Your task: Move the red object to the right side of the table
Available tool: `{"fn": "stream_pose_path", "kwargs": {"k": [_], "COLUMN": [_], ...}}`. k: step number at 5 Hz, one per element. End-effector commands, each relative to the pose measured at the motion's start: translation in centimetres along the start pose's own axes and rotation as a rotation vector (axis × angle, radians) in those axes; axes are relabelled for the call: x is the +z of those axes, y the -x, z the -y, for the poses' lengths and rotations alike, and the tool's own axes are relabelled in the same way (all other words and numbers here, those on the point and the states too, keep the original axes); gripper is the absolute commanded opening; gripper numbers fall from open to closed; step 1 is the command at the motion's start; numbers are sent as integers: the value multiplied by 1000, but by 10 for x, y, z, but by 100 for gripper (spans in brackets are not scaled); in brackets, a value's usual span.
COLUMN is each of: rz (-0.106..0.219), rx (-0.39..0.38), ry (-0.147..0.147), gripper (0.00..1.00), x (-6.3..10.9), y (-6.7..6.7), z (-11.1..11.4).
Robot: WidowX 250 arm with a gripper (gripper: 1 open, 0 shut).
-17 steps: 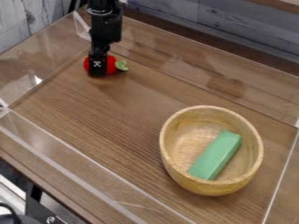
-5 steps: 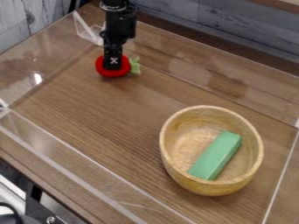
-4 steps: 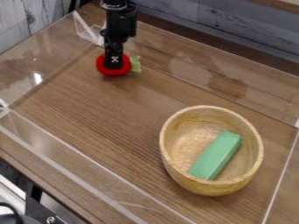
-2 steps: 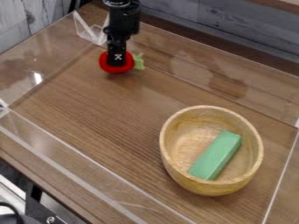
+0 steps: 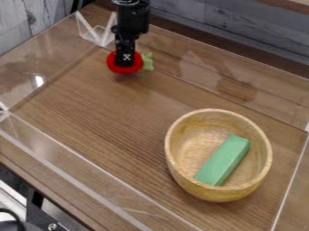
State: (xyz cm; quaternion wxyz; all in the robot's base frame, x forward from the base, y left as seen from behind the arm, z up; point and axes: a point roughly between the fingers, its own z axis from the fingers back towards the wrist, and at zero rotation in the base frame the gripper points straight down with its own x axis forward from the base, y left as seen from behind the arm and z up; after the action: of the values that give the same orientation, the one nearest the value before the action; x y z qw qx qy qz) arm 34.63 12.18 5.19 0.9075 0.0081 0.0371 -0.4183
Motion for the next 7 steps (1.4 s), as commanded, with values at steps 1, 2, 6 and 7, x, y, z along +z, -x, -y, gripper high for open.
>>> {"fn": "stream_pose_path", "kwargs": {"k": [1, 2, 6, 7], "rz": [44, 48, 60, 62], "rx": [-2, -3, -10, -10], "ry": [-99, -104, -105, -103], "gripper": [0, 0, 0, 0], "x": [34, 34, 25, 22], "y": [-6, -9, -19, -21], "z": [-9, -10, -14, -16]}}
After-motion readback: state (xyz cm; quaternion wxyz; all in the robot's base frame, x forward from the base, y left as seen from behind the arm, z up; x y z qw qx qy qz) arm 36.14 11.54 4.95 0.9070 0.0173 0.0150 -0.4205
